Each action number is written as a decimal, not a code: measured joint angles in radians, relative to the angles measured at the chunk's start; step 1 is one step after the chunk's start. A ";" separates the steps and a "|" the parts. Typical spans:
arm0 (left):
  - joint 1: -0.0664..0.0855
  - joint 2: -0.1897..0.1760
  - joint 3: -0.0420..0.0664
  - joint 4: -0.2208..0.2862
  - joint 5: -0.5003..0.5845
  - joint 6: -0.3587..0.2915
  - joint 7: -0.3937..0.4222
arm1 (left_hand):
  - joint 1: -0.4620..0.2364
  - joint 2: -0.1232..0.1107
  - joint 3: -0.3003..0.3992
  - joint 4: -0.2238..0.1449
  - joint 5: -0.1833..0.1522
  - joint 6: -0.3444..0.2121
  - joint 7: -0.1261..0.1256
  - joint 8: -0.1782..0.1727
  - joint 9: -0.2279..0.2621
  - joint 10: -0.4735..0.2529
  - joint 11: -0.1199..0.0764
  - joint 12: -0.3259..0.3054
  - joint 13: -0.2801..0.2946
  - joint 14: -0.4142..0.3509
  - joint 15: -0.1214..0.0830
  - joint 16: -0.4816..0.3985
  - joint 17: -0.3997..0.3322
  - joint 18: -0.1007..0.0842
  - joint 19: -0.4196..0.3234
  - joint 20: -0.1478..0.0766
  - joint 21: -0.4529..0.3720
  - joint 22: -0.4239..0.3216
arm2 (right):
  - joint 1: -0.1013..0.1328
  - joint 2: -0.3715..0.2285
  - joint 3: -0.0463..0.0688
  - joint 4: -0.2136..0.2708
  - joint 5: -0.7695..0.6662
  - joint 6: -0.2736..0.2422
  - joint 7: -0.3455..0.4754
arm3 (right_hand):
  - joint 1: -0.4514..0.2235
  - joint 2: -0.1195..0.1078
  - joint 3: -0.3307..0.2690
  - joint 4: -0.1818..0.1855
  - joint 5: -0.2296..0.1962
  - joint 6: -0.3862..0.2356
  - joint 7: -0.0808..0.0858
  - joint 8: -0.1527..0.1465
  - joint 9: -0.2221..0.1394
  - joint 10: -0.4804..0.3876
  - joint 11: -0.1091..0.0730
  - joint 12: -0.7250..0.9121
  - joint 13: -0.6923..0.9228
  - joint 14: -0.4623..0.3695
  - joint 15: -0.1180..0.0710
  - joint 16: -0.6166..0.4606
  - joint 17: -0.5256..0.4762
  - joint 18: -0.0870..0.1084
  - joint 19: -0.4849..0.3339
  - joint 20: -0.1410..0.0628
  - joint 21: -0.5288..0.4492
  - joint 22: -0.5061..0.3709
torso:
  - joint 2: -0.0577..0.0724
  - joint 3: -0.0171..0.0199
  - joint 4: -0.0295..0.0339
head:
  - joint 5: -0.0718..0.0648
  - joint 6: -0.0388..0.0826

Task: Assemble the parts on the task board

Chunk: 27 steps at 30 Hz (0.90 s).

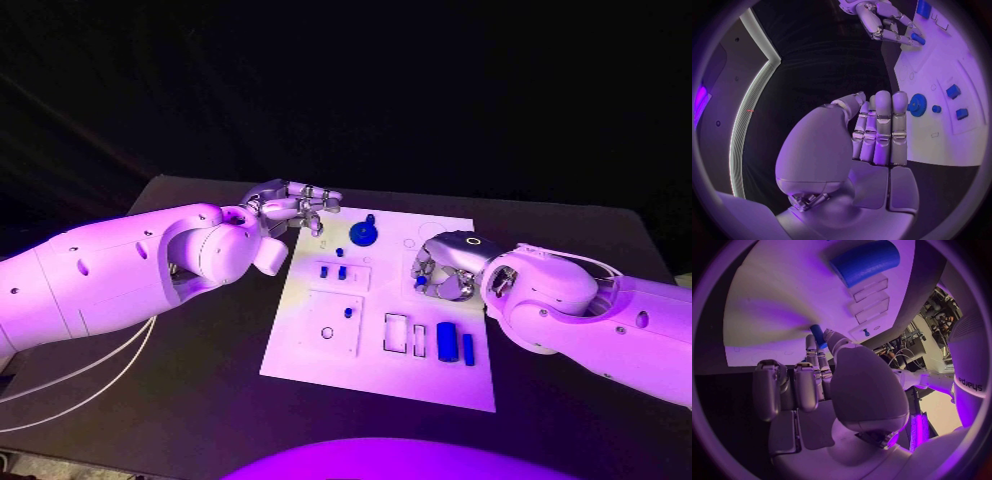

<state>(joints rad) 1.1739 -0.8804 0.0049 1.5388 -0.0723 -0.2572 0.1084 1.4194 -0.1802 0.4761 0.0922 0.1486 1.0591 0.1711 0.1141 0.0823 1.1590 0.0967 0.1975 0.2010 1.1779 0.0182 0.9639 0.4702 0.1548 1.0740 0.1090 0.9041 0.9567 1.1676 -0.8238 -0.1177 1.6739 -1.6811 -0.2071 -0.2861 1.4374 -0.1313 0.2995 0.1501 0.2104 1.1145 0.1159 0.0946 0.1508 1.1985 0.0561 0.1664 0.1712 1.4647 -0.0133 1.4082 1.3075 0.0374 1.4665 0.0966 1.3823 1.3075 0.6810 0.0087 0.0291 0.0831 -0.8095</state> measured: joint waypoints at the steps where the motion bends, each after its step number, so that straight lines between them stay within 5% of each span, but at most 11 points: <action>1: 0.000 0.000 0.000 0.000 0.000 0.000 0.000 | 0.000 0.000 0.000 0.000 0.000 0.000 0.000 0.000 0.000 0.000 0.000 0.000 0.000 0.000 0.000 0.000 0.000 0.000 0.000 0.000 0.000 0.000 | 0.000 0.000 0.000 -0.001 -0.001 0.000 0.000 | 0.004 0.004 0.005 -0.003 0.000 0.010 -0.003 0.006 0.002 0.005 -0.003 0.004 0.001 0.001 -0.007 0.000 0.000 0.000 -0.001 -0.001 0.003 0.000 | 0.000 0.0000 0.0000 | 0.000 0.000; 11: 0.000 0.000 0.000 0.000 0.000 0.000 0.000 | 0.000 0.000 0.000 0.000 0.000 0.000 0.000 0.000 0.000 0.000 0.000 0.000 0.000 0.000 0.000 0.000 0.000 0.000 0.000 0.000 0.000 0.000 | -0.002 0.001 -0.001 -0.004 -0.009 -0.002 0.000 | 0.024 0.024 0.052 -0.030 -0.020 0.045 -0.021 0.025 0.009 0.041 -0.023 0.014 0.009 0.004 -0.018 0.004 0.000 0.000 0.000 -0.018 0.017 0.000 | -0.001 0.0002 -0.0006 | 0.000 -0.002; 27: 0.000 0.000 0.000 -0.001 0.001 0.001 -0.001 | 0.000 0.000 0.000 0.000 0.000 0.000 0.000 0.000 0.000 0.000 0.000 0.004 0.000 0.000 0.000 0.000 0.000 0.000 0.000 0.000 0.000 -0.001 | 0.001 -0.029 -0.001 0.046 -0.022 -0.052 0.006 | 0.041 0.032 0.089 -0.062 -0.025 0.049 -0.025 0.026 0.009 0.046 -0.013 -0.004 0.000 0.004 -0.018 0.004 0.000 0.000 0.000 -0.018 0.021 0.001 | -0.002 0.0002 -0.0006 | 0.002 0.001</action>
<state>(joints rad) 1.1740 -0.8803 0.0049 1.5379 -0.0715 -0.2566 0.1075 1.4195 -0.1802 0.4761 0.0922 0.1486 1.0591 0.1711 0.1141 0.0825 1.1590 0.0967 0.2015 0.2007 1.1779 0.0182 0.9639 0.4704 0.1548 1.0740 0.1090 0.9042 0.9559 1.1684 -0.8527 -0.1184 1.7199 -1.7032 -0.2588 -0.2798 1.4787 -0.0992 0.3884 0.0880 0.1850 1.1635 0.0911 0.1202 0.1602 1.2445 0.0430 0.1622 0.1710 1.4683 -0.0309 1.4121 1.3074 0.0375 1.4665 0.0782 1.4038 1.3081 0.6793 0.0089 0.0286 0.0849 -0.8088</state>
